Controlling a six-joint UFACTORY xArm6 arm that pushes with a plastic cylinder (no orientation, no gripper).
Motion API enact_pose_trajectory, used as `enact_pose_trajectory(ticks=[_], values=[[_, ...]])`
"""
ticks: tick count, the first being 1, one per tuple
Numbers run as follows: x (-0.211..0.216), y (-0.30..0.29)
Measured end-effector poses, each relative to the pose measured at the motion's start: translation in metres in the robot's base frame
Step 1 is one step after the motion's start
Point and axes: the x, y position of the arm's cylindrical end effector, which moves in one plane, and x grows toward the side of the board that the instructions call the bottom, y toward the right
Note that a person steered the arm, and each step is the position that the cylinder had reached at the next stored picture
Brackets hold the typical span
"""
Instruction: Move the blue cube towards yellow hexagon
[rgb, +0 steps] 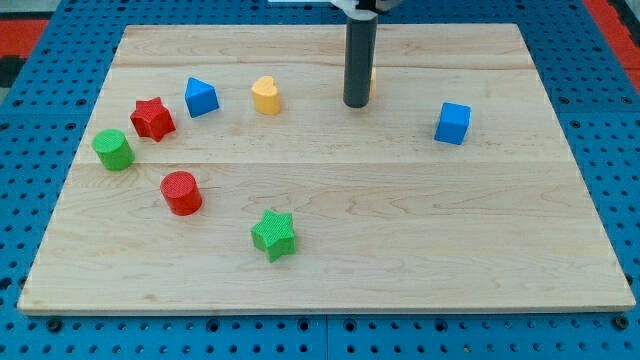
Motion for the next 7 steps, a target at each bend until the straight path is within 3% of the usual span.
enact_pose_trajectory(ticks=[2,4,5,6,7], values=[[0.032,-0.066],[-0.007,-0.123],[0.080,-0.087],[0.119,-0.019],[0.119,0.058]])
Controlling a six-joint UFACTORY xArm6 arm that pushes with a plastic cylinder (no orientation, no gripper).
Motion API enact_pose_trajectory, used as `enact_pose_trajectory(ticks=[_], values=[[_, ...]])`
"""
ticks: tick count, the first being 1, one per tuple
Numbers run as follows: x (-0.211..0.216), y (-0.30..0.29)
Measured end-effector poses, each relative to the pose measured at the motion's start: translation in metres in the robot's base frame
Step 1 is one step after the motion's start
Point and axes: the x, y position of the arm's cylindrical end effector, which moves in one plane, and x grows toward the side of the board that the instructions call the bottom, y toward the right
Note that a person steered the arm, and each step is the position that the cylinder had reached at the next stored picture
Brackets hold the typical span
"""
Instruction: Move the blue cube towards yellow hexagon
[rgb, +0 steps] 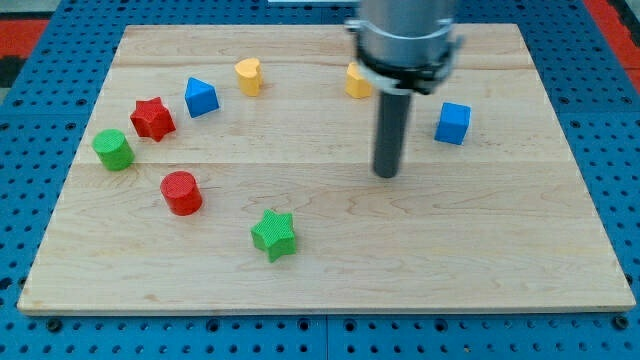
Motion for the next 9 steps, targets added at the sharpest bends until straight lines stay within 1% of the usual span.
enact_pose_trajectory(ticks=[1,2,3,5,6,7,8,9], values=[[-0.011,0.036],[-0.032,0.037],[-0.040,0.020],[-0.052,0.034],[0.003,0.031],[-0.011,0.076],[-0.039,0.114],[-0.059,0.047]])
